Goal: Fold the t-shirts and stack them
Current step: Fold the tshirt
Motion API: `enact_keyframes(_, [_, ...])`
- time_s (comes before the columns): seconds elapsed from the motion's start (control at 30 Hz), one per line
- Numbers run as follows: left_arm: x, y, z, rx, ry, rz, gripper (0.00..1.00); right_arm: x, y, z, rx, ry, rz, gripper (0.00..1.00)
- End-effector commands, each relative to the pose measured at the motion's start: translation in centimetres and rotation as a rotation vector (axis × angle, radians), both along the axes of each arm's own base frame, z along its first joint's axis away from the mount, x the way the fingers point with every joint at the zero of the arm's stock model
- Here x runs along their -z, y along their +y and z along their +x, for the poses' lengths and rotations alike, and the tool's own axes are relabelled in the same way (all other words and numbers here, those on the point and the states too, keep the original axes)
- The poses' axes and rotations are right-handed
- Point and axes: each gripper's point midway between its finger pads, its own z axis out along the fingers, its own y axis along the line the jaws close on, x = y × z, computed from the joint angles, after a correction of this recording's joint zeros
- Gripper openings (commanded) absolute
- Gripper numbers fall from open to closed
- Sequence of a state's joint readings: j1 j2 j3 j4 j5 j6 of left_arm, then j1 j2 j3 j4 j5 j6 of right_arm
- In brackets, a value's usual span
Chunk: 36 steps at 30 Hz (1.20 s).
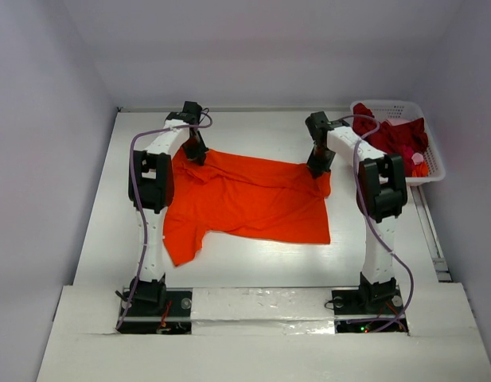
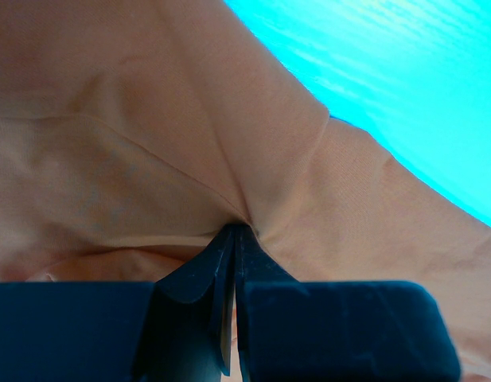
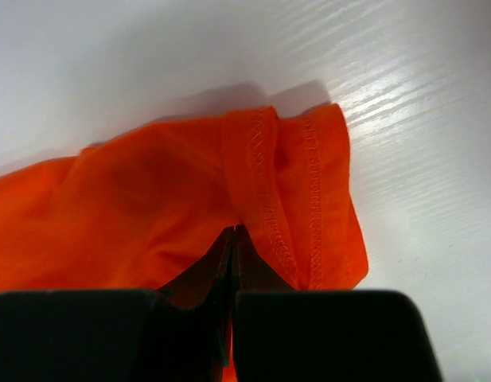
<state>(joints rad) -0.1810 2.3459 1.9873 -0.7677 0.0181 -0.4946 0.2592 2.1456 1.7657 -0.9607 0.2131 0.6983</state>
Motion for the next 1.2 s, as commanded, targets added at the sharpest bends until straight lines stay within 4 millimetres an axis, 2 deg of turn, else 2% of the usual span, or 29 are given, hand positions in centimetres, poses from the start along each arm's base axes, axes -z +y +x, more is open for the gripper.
enact_keyframes(0.0, [2.8, 0.9, -0.7, -0.006, 0.059, 0.035, 0.00, 0.9, -0.5, -1.1, 0.012, 0.027, -0.055, 0.00])
enact_keyframes(0.1, [2.8, 0.9, -0.6, -0.004, 0.058, 0.035, 0.00, 0.7, 0.2, -1.4, -0.006, 0.026, -0.057, 0.00])
enact_keyframes(0.2, [2.8, 0.9, -0.6, -0.003, 0.057, 0.037, 0.00, -0.9, 0.8, -0.8, -0.019, -0.015, -0.043, 0.00])
enact_keyframes(0.4, [2.8, 0.9, -0.6, -0.003, 0.056, 0.035, 0.00, -5.1, 4.9, 0.3, -0.115, -0.110, -0.013, 0.00])
enact_keyframes(0.53, [2.6, 0.4, -0.6, 0.005, 0.058, 0.008, 0.00, -6.0, 7.0, 0.0, -0.180, -0.126, -0.033, 0.00])
enact_keyframes(0.6, [2.5, 0.4, -0.6, 0.005, 0.056, 0.008, 0.00, -5.6, 7.6, -0.3, -0.194, -0.119, -0.035, 0.00])
enact_keyframes(0.8, [2.3, 0.4, -0.6, 0.004, 0.054, 0.009, 0.00, -2.0, 7.0, -1.5, -0.194, -0.041, -0.061, 0.00])
enact_keyframes(1.17, [2.2, 0.5, -1.0, 0.005, 0.059, 0.012, 0.00, 1.8, 7.3, -3.1, -0.181, 0.052, -0.039, 0.00])
